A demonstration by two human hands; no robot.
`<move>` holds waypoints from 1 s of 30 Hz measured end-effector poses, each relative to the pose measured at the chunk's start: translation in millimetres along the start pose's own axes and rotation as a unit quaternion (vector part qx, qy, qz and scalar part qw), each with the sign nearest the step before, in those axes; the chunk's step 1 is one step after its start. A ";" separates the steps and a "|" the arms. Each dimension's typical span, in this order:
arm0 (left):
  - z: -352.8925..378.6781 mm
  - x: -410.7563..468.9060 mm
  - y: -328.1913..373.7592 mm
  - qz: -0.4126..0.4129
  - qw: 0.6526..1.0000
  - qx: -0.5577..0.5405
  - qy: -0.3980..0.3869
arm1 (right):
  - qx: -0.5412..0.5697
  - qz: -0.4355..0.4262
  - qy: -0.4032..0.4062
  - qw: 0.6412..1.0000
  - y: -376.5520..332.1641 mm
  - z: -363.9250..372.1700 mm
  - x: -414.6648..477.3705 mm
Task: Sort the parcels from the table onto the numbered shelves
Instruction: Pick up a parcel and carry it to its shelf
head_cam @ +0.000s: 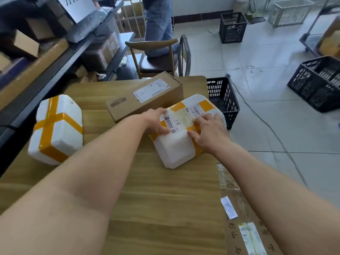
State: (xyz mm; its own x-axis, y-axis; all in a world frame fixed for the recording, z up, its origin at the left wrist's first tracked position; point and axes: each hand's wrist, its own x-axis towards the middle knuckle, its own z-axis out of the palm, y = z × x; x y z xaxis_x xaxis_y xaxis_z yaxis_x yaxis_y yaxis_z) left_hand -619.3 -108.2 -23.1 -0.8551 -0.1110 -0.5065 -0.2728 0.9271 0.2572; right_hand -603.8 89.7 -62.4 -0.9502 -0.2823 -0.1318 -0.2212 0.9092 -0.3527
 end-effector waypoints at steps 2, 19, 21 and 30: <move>4.1 -13.7 -0.7 -0.010 1.000 0.023 -0.011 | 0.018 0.000 -0.003 1.000 0.3 -3.3 -7.1; 98.5 -210.6 -40.3 -0.078 0.992 0.096 0.004 | 0.018 -0.093 -0.084 0.992 -47.9 18.6 -169.4; 115.5 -239.8 -49.8 -0.076 0.993 0.095 0.004 | 0.005 -0.108 -0.086 0.990 -58.2 23.9 -197.2; 179.8 -354.4 -98.2 -0.056 0.992 0.107 0.030 | -0.009 -0.108 -0.116 0.987 -96.5 61.0 -308.4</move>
State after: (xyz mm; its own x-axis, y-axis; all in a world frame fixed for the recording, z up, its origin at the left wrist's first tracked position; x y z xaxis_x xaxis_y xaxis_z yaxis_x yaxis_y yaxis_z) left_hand -210.2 -95.5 -16.8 -0.8512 -0.2335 -0.4700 -0.2737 0.9617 0.0179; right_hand -276.0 70.4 -44.2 -0.8053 -0.5309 -0.2637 -0.4194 0.8247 -0.3795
